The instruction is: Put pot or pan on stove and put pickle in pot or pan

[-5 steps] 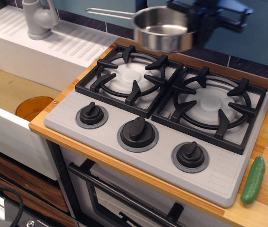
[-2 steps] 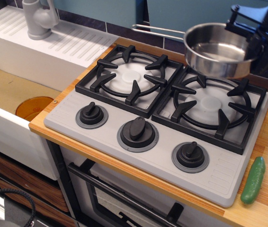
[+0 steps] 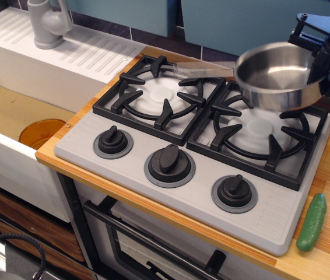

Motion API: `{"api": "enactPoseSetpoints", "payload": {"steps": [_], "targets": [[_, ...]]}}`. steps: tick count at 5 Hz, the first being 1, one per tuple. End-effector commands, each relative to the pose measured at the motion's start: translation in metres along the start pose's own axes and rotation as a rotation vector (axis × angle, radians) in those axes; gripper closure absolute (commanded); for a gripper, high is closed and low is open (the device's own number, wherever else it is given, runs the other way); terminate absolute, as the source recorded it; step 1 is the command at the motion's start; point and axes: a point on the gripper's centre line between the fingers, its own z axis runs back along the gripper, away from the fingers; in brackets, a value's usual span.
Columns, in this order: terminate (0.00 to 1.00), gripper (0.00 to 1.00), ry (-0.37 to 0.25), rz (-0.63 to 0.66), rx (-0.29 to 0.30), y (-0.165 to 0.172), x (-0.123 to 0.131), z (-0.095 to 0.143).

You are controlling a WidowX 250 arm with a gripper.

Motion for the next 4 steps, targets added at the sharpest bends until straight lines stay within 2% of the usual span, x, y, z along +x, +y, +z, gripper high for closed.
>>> {"api": "enactPoseSetpoints", "payload": {"steps": [1,4], "targets": [[0.00,0.00,-0.036,0.009,-0.027,0.005,0.008,0.010],[0.00,0.00,-0.008,-0.035,-0.030,0.011,-0.004,0.024]]}}
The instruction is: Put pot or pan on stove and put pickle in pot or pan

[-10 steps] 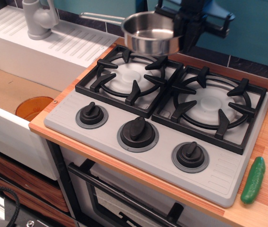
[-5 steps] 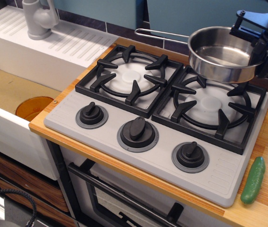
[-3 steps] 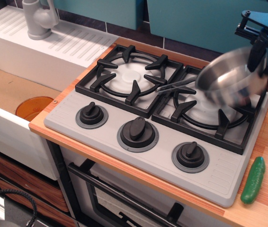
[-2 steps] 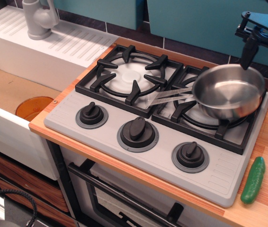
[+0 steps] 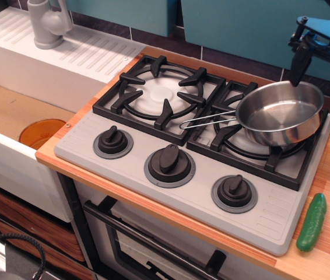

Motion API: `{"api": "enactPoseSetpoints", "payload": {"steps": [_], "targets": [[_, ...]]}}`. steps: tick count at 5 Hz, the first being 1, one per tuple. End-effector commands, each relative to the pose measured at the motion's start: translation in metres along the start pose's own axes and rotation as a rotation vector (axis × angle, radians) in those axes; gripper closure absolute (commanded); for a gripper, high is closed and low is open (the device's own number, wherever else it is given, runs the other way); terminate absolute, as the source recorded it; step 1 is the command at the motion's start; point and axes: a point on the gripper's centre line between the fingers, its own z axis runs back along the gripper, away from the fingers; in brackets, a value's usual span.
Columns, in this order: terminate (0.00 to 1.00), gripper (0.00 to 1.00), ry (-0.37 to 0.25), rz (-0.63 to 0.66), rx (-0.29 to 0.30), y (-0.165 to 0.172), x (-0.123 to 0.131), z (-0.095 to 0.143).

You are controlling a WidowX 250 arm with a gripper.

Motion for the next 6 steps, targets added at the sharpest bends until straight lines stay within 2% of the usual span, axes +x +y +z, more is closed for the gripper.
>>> {"api": "enactPoseSetpoints", "payload": {"steps": [1,3,6], "targets": [[0.00,0.00,-0.054,0.001,0.001,0.000,-0.014,0.036],[0.00,0.00,-0.086,-0.008,0.041,-0.019,-0.050,0.032],[0.00,0.00,-0.086,-0.008,0.041,-0.019,-0.050,0.032]]}}
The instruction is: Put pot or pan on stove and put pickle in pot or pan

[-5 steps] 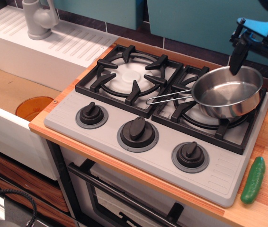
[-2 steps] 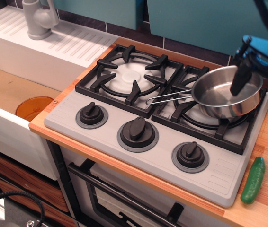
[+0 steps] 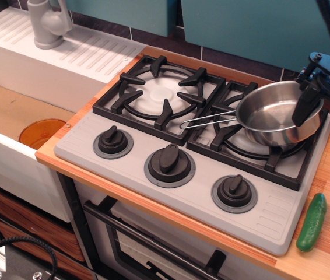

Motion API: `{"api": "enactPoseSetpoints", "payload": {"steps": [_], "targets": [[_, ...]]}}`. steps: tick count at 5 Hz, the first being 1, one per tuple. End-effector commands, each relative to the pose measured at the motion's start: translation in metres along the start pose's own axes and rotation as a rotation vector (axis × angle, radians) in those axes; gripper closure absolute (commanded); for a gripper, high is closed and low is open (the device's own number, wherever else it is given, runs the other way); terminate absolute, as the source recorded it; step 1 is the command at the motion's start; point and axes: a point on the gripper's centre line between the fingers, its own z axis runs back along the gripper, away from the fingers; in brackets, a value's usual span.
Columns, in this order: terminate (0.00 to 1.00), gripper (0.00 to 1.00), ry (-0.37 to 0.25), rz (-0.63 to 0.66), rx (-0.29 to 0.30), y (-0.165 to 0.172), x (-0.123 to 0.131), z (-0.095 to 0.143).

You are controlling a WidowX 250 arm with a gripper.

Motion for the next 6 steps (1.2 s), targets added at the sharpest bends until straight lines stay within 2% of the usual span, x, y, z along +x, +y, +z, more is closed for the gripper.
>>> {"api": "enactPoseSetpoints", "payload": {"steps": [1,3,6], "targets": [[0.00,0.00,-0.130,0.011,-0.019,-0.005,-0.004,-0.004],[0.00,0.00,-0.171,0.034,-0.020,-0.037,-0.027,-0.033],[0.00,0.00,-0.200,0.053,-0.023,-0.047,-0.036,-0.061]]}}
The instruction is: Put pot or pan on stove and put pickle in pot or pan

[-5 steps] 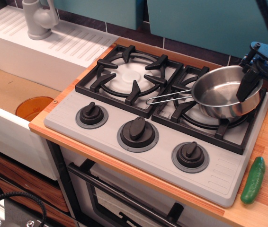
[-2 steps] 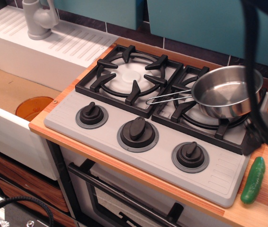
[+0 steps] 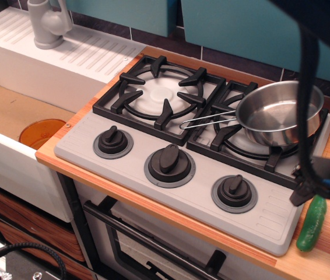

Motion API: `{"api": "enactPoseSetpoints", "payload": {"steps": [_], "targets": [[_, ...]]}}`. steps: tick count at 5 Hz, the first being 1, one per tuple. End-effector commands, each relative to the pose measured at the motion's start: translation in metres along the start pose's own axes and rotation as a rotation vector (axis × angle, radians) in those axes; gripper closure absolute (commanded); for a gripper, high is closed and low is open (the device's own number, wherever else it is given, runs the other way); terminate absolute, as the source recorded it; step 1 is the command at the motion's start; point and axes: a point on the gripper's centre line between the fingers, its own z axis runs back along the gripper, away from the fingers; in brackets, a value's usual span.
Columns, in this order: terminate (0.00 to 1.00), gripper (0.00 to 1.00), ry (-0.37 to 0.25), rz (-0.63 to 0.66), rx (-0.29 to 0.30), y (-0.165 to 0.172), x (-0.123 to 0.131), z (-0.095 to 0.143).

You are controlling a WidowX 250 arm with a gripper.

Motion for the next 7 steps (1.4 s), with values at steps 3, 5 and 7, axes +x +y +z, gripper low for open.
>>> {"api": "enactPoseSetpoints", "payload": {"steps": [3,5,7], "targets": [[0.00,0.00,-0.063,0.023,-0.026,-0.010,-0.001,-0.027],[0.00,0.00,-0.078,0.030,-0.015,-0.020,-0.007,-0.034],[0.00,0.00,-0.036,0.034,-0.033,-0.028,-0.014,-0.024]]}}
